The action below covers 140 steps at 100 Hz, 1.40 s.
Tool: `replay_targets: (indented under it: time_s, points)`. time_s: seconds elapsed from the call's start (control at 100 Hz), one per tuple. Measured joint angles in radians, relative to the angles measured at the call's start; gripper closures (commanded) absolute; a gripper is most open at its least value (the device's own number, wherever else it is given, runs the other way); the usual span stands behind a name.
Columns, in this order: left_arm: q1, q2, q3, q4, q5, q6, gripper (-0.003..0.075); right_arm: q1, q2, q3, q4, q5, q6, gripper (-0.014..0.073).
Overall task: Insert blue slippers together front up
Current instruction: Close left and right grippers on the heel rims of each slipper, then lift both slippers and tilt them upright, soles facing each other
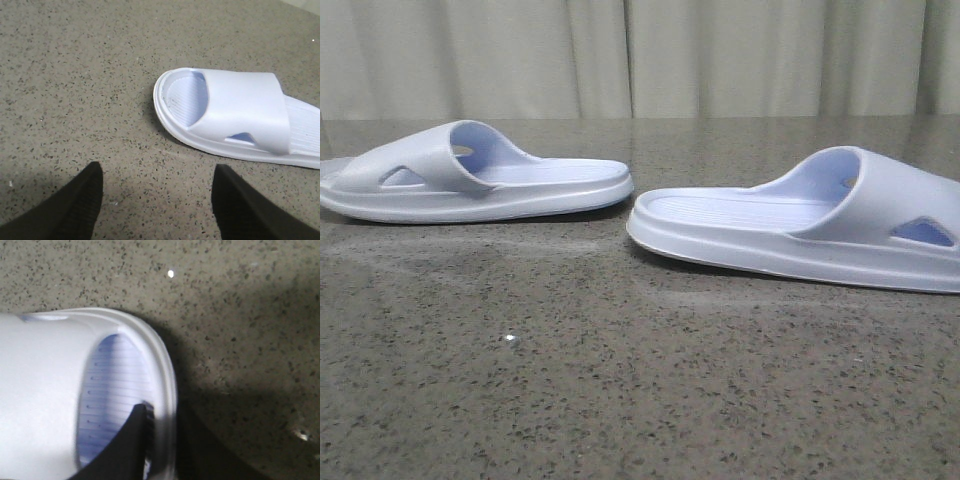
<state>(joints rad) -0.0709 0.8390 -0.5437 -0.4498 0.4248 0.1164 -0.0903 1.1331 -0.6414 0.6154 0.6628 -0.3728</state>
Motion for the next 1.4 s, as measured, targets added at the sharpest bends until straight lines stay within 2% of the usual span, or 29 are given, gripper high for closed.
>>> replay_targets:
  time_s: [0.24, 0.59, 0.81, 0.899, 1.109, 1.329, 1.399]
  points:
    - [0.000, 0.125, -0.024, -0.121, 0.003, 0.095, 0.0308, -0.002, 0.000, -0.003, 0.012, 0.000, -0.013, 0.0699]
    - [0.033, 0.335, -0.210, -0.241, 0.078, 0.189, 0.0308, -0.002, 0.000, -0.003, 0.015, 0.000, -0.043, 0.0699]
    - [0.163, 0.468, -0.286, -0.526, 0.224, 0.446, 0.0308, -0.002, 0.000, -0.003, 0.017, 0.000, -0.059, 0.0699]
    - [0.204, 0.528, -0.306, -0.599, 0.289, 0.520, 0.0308, -0.002, 0.000, -0.003, 0.017, -0.002, -0.061, 0.0699]
    - [0.219, 0.653, -0.364, -0.645, 0.375, 0.608, 0.0308, -0.002, 0.000, -0.003, 0.017, -0.003, -0.063, 0.0701]
    - [0.219, 0.754, -0.396, -0.685, 0.398, 0.662, 0.0309, -0.002, 0.000, -0.003, 0.018, -0.003, -0.063, 0.0701]
    - [0.219, 0.772, -0.405, -0.711, 0.410, 0.678, 0.0341, -0.002, 0.000, -0.003, 0.018, -0.003, -0.063, 0.0701]
